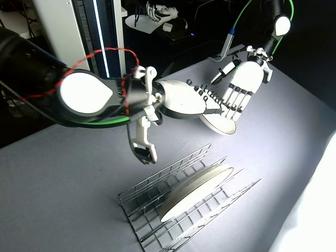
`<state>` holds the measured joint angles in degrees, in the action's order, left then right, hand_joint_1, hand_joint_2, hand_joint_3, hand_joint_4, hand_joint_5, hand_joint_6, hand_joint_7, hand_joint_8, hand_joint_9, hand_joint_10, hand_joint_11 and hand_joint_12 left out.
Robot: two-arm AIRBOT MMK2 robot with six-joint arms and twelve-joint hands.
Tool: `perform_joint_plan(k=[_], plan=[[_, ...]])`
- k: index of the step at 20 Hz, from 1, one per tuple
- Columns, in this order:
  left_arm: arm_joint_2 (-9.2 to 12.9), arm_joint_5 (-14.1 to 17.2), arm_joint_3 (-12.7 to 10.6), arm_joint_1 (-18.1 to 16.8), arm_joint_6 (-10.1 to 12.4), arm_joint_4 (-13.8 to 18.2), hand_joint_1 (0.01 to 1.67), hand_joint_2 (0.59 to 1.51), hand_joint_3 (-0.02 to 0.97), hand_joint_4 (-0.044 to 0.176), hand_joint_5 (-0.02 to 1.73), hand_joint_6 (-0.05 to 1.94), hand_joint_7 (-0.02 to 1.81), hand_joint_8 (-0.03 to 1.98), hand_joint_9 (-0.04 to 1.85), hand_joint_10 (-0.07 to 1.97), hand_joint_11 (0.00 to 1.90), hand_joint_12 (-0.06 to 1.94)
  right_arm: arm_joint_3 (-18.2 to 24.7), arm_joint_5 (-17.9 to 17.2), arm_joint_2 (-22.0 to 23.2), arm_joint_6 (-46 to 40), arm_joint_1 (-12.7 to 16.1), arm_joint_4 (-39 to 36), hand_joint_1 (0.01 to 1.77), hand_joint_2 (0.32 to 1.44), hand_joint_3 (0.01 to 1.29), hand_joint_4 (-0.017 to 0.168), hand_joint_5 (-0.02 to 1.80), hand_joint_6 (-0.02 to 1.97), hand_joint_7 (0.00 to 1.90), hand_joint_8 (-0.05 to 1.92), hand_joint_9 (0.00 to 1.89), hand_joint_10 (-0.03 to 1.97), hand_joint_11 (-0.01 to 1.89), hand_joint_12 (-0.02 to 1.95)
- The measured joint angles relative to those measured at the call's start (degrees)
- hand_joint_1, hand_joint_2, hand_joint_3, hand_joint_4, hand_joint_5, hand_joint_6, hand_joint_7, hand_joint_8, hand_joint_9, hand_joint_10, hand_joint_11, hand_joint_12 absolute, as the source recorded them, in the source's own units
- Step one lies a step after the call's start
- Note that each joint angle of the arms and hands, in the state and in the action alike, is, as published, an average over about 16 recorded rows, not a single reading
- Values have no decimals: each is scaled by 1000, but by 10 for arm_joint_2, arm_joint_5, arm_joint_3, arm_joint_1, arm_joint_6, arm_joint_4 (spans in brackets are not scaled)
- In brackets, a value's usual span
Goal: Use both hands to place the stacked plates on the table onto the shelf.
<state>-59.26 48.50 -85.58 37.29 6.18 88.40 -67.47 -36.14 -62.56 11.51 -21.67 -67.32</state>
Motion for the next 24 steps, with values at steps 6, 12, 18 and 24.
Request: perform_joint_plan(k=[6,12,18,24], plan=[[0,0,0,-1,0,-1,15,1192,12,-9,56,-31,115,-2,95,-11,8,105,-35,28,-69,3,-11,3,1064,804,13,4,20,-7,21,-14,16,1,21,18],[0,0,0,-1,1,-1,16,1192,11,-9,56,-32,115,-2,96,-15,8,106,-76,45,-130,5,-18,4,1075,812,13,4,20,-7,21,-14,18,1,21,18],[-1,0,0,-2,1,0,15,1192,11,-9,52,-32,113,-1,95,-12,7,106,-112,55,-173,7,-18,8,1100,816,12,4,20,-7,21,-14,16,1,21,18],[-1,0,-1,-3,1,1,15,1193,11,-9,50,-32,108,0,91,-6,8,103,-130,60,-196,13,-17,19,1117,826,12,3,50,-6,45,-13,32,2,21,119]])
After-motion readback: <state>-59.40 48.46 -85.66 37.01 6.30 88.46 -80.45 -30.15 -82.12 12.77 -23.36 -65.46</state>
